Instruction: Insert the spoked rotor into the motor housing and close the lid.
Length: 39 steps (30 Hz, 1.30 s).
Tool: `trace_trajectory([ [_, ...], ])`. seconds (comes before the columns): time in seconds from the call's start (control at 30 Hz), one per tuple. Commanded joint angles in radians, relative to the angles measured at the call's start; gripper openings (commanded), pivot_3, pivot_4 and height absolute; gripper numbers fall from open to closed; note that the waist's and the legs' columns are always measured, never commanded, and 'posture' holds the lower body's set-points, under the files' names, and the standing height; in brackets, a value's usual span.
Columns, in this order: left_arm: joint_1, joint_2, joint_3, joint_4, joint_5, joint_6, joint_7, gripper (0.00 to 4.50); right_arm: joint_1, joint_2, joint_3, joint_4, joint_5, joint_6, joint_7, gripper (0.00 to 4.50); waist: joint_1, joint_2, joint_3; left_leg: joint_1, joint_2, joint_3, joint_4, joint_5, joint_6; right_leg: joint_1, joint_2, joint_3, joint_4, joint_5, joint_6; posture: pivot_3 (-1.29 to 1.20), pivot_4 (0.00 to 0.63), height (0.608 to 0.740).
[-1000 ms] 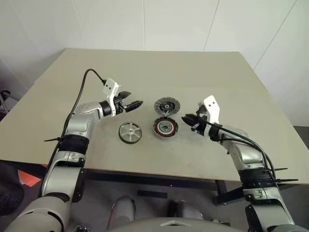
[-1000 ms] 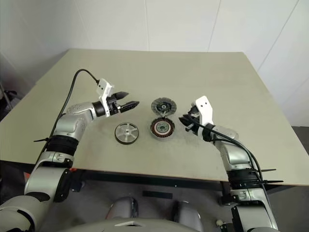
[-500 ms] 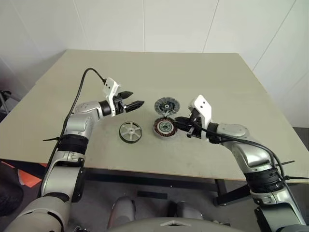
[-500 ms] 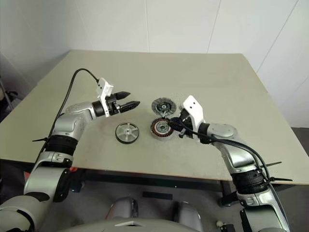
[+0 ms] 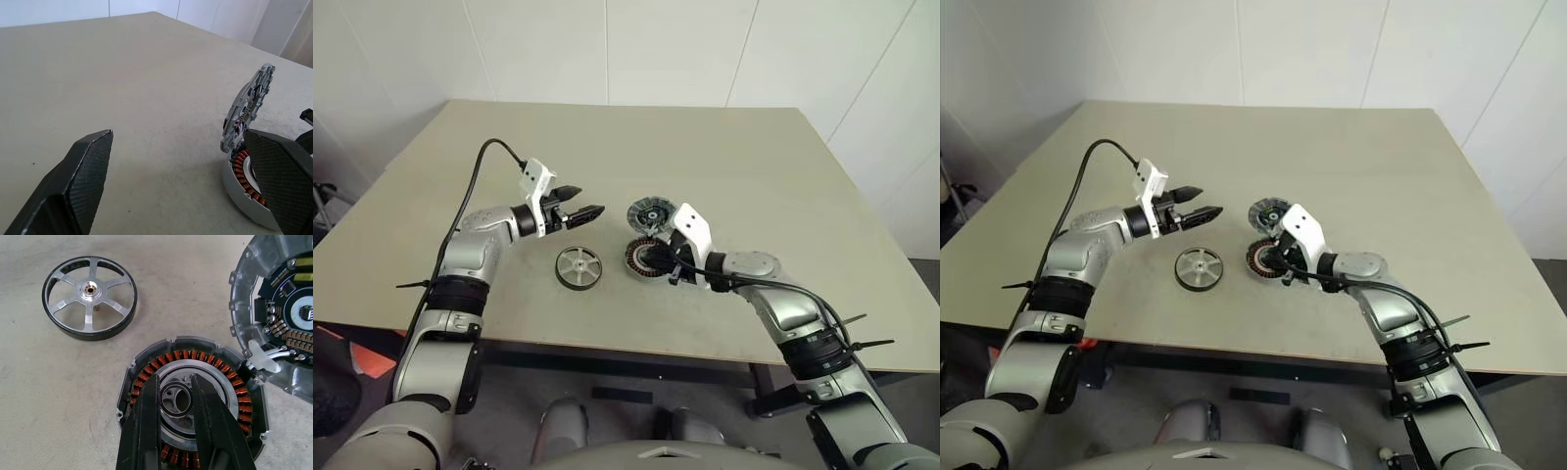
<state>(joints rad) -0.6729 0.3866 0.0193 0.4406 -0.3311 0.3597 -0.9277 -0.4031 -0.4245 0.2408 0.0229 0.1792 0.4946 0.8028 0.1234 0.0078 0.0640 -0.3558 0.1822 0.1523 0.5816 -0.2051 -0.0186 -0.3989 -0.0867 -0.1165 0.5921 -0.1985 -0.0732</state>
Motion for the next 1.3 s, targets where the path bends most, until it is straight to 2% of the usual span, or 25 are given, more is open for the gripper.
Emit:
trace_trajectory([
  [0.03, -0.007, 0.005, 0.017, -0.049, -0.010, 0.003, 0.011, 4.50, -0.042, 0.004, -0.013, 0.048, -0.016, -0.047, -0.002, 0.58, 0.000, 0.000, 0.000, 0.000, 0.000, 0.000, 0.000, 0.000, 0.000, 0.000, 0.000, 0.000, 0.000, 0.000, 0.000, 0.00, 0.000, 0.740],
  [1.0, 0.001, 0.003, 0.017, -0.049, -0.007, 0.004, 0.037, 4.50, -0.059, 0.044, -0.002, 0.133, -0.059, -0.093, -0.012, 0.58, 0.000, 0.000, 0.000, 0.004, 0.000, 0.000, 0.006, 0.000, 0.000, 0.000, 0.000, 0.002, 0.011, -0.001, -0.001, 0.00, 0.000, 0.740],
  [1.3, 0.003, 0.006, 0.018, -0.050, -0.008, 0.004, 0.040, 4.50, -0.076, 0.061, -0.006, 0.152, -0.064, -0.098, -0.016, 0.58, 0.000, 0.000, 0.000, 0.004, 0.001, 0.000, 0.013, 0.000, 0.000, 0.001, 0.000, 0.003, 0.014, -0.004, 0.005, 0.00, 0.000, 0.740],
])
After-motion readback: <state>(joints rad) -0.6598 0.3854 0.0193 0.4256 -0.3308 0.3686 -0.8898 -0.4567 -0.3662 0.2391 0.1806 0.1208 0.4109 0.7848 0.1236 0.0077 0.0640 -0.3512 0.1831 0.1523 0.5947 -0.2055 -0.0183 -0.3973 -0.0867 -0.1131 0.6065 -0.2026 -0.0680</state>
